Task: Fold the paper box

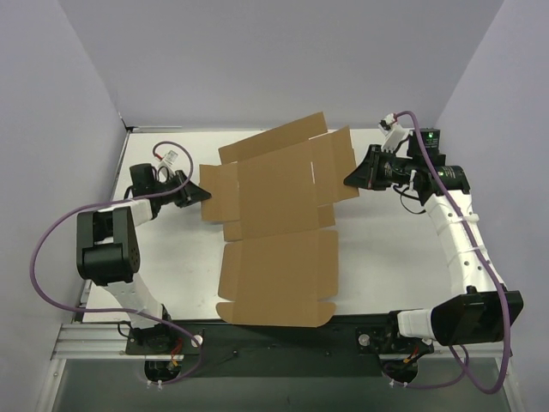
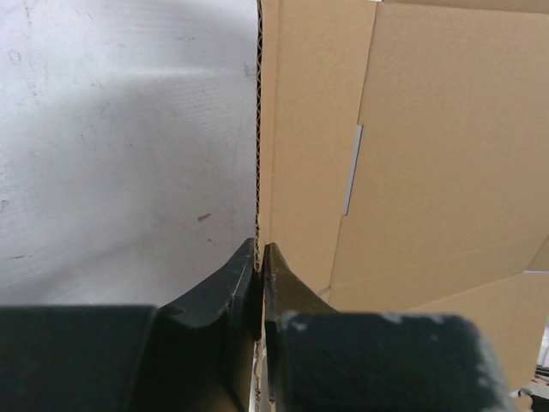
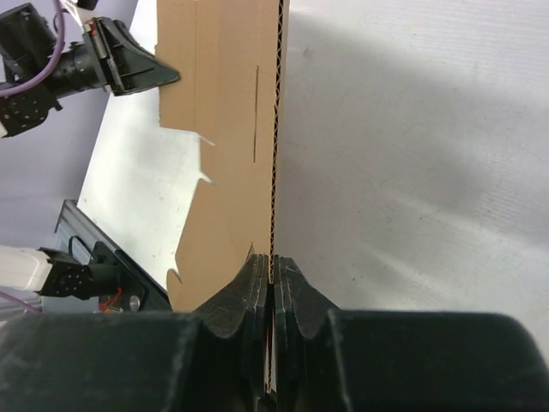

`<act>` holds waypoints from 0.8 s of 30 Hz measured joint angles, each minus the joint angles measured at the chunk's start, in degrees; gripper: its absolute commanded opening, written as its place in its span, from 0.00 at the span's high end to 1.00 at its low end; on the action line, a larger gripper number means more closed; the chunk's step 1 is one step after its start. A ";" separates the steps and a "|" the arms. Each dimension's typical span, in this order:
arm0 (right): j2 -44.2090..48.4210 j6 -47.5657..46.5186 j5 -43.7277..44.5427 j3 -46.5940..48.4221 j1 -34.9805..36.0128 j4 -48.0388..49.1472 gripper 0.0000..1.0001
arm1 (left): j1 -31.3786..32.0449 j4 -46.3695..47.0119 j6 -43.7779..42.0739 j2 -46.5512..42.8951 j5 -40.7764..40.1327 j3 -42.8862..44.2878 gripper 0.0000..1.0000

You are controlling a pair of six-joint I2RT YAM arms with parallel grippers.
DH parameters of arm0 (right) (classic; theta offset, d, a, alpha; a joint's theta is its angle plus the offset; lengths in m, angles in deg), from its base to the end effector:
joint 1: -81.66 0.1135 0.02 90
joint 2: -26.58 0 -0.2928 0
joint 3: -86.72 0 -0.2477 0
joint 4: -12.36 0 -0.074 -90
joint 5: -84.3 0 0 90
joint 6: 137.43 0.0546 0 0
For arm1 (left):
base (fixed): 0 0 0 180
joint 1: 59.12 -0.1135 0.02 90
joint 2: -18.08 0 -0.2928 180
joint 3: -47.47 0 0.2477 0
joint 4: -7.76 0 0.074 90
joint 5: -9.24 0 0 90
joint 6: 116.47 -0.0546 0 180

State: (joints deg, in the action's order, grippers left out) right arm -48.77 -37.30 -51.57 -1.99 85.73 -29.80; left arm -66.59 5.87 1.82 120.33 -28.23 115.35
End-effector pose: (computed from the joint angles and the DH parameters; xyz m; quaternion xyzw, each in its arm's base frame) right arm 0.2811 0.0593 0.4153 -0.1642 0.7917 0.3885 0.4419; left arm 0.3755 0.0055 0.1964 -0.0553 0.8227 -0.4615 0.3273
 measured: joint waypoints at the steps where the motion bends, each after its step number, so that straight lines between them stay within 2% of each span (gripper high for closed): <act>1: 0.00 0.00 0.76 -0.15 -0.02 -0.02 0.95 | 0.07 -0.33 -0.48 -0.04 0.02 0.00 0.98; 3: 0.00 -0.02 2.27 -0.59 -0.02 0.00 0.88 | 0.44 -0.94 -1.60 -0.39 0.04 0.00 1.00; 6: 0.00 -0.11 5.03 -1.01 -0.02 0.02 0.64 | 1.18 -2.08 -3.26 -1.66 -0.02 0.00 1.00; 7: 0.00 -0.11 6.32 -1.03 -0.02 0.04 0.47 | 1.55 -2.62 -3.89 -2.45 0.00 0.00 1.00; 10: 0.00 0.07 11.15 -1.03 -0.04 0.07 0.28 | 2.73 -3.87 -6.29 -5.40 0.02 0.00 1.00; 14: 0.22 0.61 20.31 -1.03 -0.02 0.00 0.21 | 4.92 -6.93 -11.76 -12.46 -0.63 0.00 1.00; 18: 1.97 1.77 25.68 -0.98 0.92 -0.02 0.20 | 10.58 -12.15 -19.98 -20.06 -5.20 0.42 1.00; 21: 3.15 -1.44 28.65 0.35 6.75 -0.35 0.19 | 16.11 -15.78 -25.90 -24.68 -6.80 0.50 1.00; 24: 2.34 -6.75 30.71 2.62 14.27 -0.83 0.20 | 17.53 -16.83 -28.89 -27.69 -6.88 0.50 1.00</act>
State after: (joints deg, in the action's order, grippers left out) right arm -46.43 -44.05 -20.86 0.63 100.00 -30.63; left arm -49.06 -10.96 -27.07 92.64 -35.12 115.86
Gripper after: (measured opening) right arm 0.805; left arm 0.039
